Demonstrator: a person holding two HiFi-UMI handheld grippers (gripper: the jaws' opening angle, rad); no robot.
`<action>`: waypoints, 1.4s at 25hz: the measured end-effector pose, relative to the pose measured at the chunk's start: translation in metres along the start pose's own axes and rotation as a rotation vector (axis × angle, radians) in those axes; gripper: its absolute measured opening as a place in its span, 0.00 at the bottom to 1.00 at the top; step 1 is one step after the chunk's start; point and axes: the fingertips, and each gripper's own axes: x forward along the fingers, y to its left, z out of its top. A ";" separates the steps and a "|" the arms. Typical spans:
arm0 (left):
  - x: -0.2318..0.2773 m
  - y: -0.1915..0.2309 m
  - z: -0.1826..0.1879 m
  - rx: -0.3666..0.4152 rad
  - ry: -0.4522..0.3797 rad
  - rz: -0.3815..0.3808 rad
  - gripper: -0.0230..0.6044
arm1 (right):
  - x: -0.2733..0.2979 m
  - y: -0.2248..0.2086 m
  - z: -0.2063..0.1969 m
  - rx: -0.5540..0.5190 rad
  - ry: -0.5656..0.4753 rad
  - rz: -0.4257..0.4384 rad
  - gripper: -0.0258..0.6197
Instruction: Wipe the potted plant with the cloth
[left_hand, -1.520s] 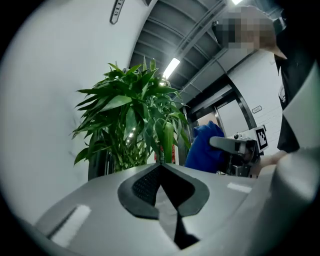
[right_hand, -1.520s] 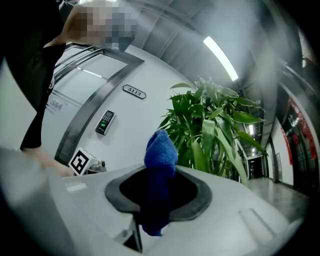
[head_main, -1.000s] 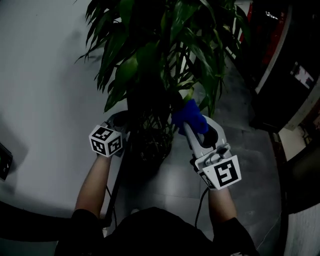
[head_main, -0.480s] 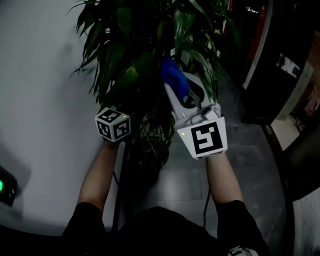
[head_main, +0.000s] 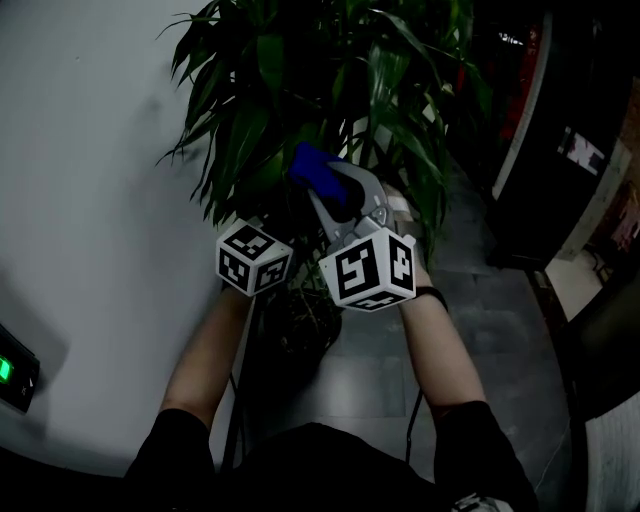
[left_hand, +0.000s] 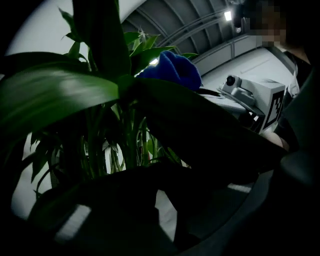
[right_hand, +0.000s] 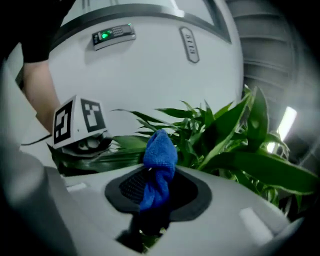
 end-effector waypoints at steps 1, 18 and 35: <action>-0.001 0.000 0.001 0.017 0.003 0.007 0.05 | 0.002 0.005 0.001 -0.058 0.011 0.017 0.21; -0.017 0.001 -0.013 -0.058 -0.029 0.075 0.05 | -0.015 0.075 -0.007 -0.172 -0.001 0.167 0.21; -0.025 -0.017 -0.045 -0.069 -0.006 0.040 0.05 | -0.038 0.108 -0.019 0.049 -0.040 0.272 0.21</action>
